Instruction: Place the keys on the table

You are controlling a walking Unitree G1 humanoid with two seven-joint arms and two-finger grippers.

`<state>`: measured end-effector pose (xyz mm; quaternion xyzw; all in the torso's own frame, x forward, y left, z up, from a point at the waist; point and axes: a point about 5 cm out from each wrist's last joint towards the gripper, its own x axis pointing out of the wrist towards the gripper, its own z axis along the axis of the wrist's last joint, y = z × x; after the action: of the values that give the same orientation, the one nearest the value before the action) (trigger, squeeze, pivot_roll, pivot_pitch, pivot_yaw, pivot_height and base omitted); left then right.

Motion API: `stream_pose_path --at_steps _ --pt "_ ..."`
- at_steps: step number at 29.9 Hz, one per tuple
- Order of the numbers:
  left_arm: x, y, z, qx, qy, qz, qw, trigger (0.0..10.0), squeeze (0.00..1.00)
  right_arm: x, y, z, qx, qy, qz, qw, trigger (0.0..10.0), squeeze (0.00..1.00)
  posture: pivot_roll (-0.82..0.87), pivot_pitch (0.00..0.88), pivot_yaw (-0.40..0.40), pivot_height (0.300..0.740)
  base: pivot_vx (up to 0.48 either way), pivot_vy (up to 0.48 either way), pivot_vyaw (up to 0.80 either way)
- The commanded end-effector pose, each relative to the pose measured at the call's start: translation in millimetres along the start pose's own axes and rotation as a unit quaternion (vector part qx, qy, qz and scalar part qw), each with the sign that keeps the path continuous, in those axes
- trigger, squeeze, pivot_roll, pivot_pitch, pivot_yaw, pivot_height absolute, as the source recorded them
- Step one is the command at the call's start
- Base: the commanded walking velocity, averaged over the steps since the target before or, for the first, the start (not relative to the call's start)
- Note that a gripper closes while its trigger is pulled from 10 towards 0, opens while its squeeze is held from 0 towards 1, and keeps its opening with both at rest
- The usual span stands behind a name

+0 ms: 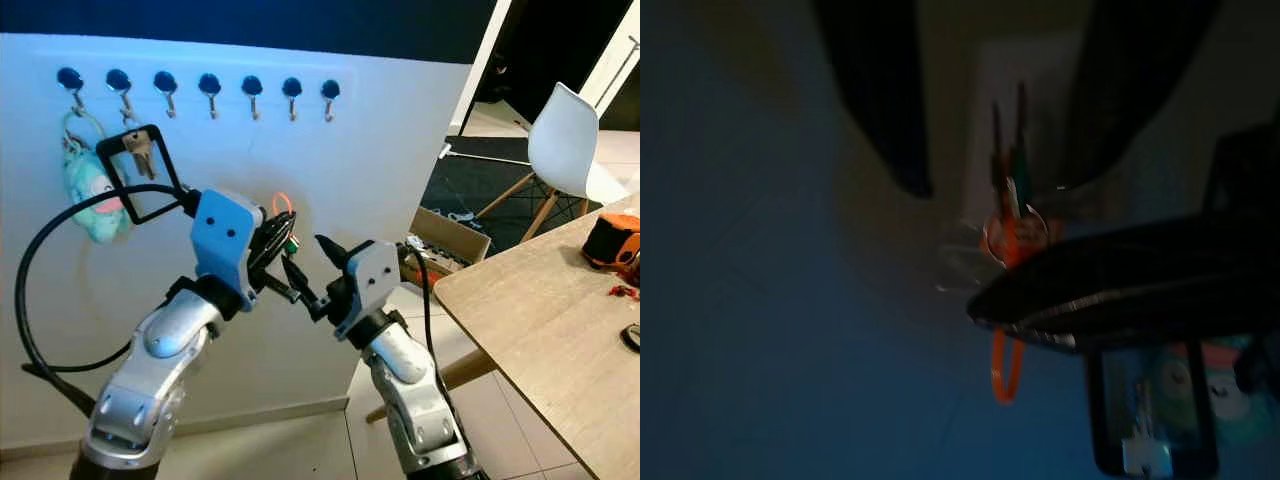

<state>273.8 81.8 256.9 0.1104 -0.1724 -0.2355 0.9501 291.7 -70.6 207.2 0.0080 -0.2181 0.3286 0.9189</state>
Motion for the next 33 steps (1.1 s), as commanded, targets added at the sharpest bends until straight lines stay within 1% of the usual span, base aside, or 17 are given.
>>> stream_pose_path --at_steps 1,11,16,17,20,21,25,26,28,29,30,31,32,33 --pt "-0.7 -5.2 1 -0.008 -0.004 -0.004 1.000 10.0 0.00 -1.5 0.0 -4 0.013 0.011 0.002 1.000 0.0 0.00 0.21 0.169 -0.093 0.740 0.000 0.000 0.00" --pt "-1.2 -5.1 1 -0.010 -0.003 -0.003 1.000 10.0 0.00 0.0 0.9 -6 0.040 0.018 0.001 0.999 0.0 0.00 0.21 0.172 -0.094 0.740 0.000 0.000 0.00" --pt "-0.7 -5.0 1 -0.009 -0.003 -0.001 1.000 10.0 0.00 0.3 -0.6 -6 0.044 0.018 -0.001 0.999 0.0 0.00 0.21 0.171 -0.096 0.740 0.000 0.000 0.00" --pt "-0.6 -4.1 1 -0.008 -0.004 0.004 1.000 10.0 0.00 0.7 -0.9 -6 0.043 0.018 -0.002 0.999 10.0 0.00 0.21 0.169 -0.098 0.740 0.000 0.000 0.00" --pt "-0.2 -3.4 1 -0.012 -0.005 0.006 1.000 10.0 0.00 1.4 -1.4 -6 0.043 0.019 -0.004 0.999 10.0 0.00 0.21 0.168 -0.098 0.740 0.000 0.000 0.00" --pt "-0.3 -4.0 2 -0.018 -0.007 0.001 1.000 10.0 1.00 1.3 -1.5 -6 0.043 0.019 -0.005 0.999 10.0 0.00 0.21 0.168 -0.098 0.740 0.000 0.000 0.00" --pt "-1.0 -3.8 2 -0.021 -0.008 -0.001 1.000 10.0 1.00 1.6 -1.6 -6 0.043 0.021 -0.006 0.999 10.0 0.00 0.21 0.165 -0.095 0.740 0.000 0.000 0.00" --pt "-3.2 -4.4 6 -0.031 -0.016 -0.009 0.999 10.0 0.00 1.2 -2.3 -7 0.042 0.023 -0.011 0.999 10.0 0.00 0.21 0.164 -0.094 0.740 0.000 0.000 0.00" --pt "-3.2 -4.4 6 -0.031 -0.016 -0.009 0.999 10.0 0.00 1.2 -2.3 -7 0.042 0.023 -0.011 0.999 10.0 0.00 0.21 0.164 -0.094 0.740 0.000 0.000 0.00" --pt "-5.3 -5.3 8 -0.040 -0.020 -0.020 0.999 10.0 0.00 0.8 -3.1 -8 0.041 0.024 -0.015 0.999 10.0 0.00 0.21 0.164 -0.094 0.740 0.000 0.000 0.00" --pt "-8.8 -7.0 10 -0.054 -0.024 -0.040 0.997 10.0 0.00 0.3 -4.3 -8 0.040 0.025 -0.020 0.999 10.0 0.00 0.21 0.162 -0.092 0.740 0.000 0.000 0.00" --pt "-19.8 -10.8 13 -0.095 -0.024 -0.095 0.991 10.0 0.00 -1.1 -8.8 -10 0.036 0.028 -0.039 0.998 10.0 0.00 0.21 0.160 -0.089 0.740 0.000 0.000 0.00" --pt "-19.8 -10.8 13 -0.095 -0.024 -0.095 0.991 10.0 0.00 -1.1 -8.8 -10 0.036 0.028 -0.039 0.998 10.0 0.00 0.21 0.160 -0.089 0.740 0.000 0.000 0.00" --pt "-24.9 -12.1 14 -0.109 -0.023 -0.118 0.987 10.0 0.00 -1.7 -10.5 -10 0.035 0.029 -0.047 0.998 10.0 0.00 0.21 0.159 -0.085 0.740 0.000 0.000 0.00"
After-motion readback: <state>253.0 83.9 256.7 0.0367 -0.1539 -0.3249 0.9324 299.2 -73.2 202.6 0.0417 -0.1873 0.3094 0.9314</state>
